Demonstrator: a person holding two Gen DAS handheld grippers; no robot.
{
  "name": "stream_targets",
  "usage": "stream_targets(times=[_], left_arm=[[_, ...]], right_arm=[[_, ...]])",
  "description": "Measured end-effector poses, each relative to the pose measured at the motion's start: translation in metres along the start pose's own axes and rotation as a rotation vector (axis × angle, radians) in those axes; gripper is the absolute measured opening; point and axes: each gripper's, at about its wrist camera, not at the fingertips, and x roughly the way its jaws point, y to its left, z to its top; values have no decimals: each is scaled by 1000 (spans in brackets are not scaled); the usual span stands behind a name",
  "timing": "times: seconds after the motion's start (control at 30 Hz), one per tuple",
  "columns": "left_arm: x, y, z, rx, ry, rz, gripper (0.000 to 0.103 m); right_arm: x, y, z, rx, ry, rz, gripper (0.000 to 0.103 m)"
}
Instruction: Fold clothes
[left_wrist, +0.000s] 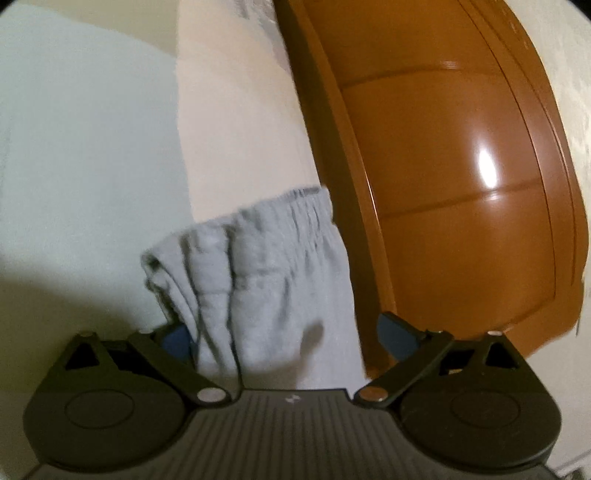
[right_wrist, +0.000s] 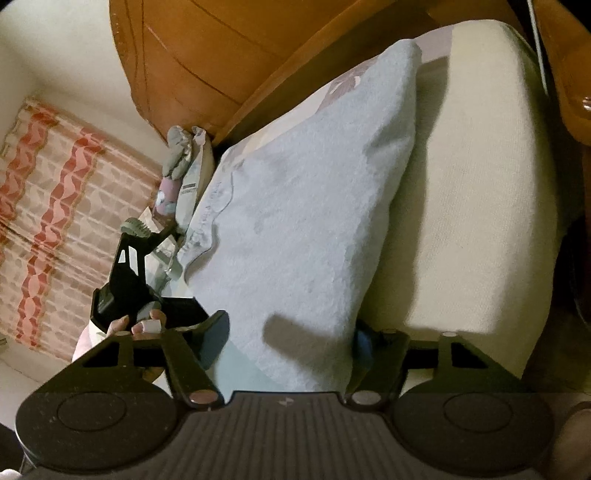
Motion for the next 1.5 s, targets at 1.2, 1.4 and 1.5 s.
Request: stream_targets(times=[1.2,1.4,1.5], left_arm=[[-37,-32,43,295,55,276,61],[-38,-55,33,400,70,113,76],[-15,-56,20,439,135,67,78]], right_arm=[[-7,19,6,-117,42,-207,16],[-7,30,-2,-188,30,-262,21],[-4,32,-2,-191,32,-278,22]])
